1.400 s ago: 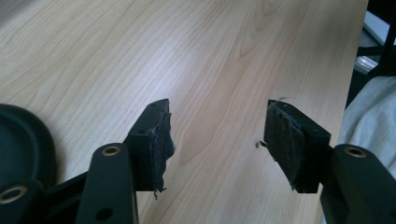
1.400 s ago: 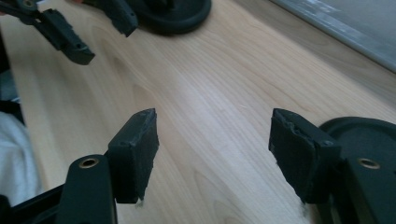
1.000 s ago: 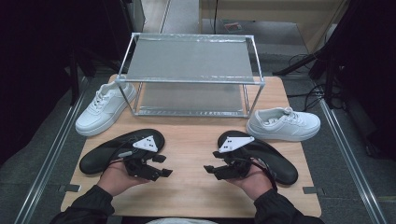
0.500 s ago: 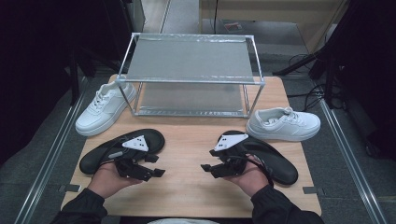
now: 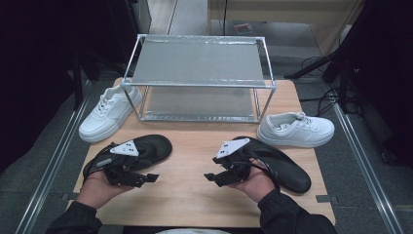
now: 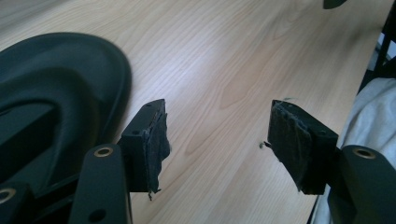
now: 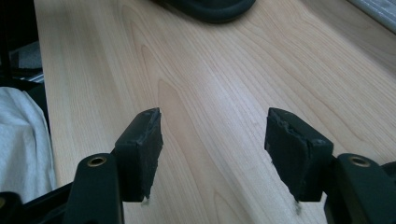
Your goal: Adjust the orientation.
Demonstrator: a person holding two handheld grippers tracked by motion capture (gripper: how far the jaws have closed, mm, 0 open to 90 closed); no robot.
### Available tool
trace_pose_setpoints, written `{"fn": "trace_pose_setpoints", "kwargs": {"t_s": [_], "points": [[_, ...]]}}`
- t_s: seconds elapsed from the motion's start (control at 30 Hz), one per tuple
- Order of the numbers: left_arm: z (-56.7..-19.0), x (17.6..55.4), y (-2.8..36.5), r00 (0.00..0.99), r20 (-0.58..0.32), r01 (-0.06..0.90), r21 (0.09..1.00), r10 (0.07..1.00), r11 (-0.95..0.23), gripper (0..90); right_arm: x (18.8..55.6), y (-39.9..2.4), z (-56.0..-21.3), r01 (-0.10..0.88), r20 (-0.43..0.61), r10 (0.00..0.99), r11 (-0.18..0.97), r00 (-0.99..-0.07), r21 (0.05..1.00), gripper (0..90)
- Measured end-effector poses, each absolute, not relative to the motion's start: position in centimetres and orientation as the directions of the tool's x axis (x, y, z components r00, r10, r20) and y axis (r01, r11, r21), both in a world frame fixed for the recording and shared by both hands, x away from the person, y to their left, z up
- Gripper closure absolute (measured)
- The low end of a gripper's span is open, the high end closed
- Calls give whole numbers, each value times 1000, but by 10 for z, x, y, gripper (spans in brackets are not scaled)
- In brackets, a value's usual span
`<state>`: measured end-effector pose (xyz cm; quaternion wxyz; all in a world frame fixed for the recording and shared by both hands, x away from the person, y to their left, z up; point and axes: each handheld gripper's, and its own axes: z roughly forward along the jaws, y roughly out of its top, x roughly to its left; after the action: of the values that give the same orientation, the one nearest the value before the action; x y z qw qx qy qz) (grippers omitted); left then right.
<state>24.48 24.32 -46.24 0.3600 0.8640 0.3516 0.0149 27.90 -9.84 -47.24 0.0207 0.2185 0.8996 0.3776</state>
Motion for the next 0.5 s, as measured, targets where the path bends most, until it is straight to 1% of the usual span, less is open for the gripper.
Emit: {"fn": "trace_pose_setpoints", "kwargs": {"t_s": [0.17, 0.27, 0.5], "points": [[-464, 246, 259, 731, -228, 612, 635, 643, -471, 379, 280, -97, -472, 370, 137, 392, 616, -910, 696, 378], [-465, 247, 269, 722, -221, 616, 637, 655, -464, 382, 281, -97, -471, 383, 156, 394, 602, -906, 701, 378], [-469, 251, 289, 697, -230, 634, 642, 680, -432, 383, 282, -97, -472, 383, 157, 392, 607, -907, 696, 378]]}}
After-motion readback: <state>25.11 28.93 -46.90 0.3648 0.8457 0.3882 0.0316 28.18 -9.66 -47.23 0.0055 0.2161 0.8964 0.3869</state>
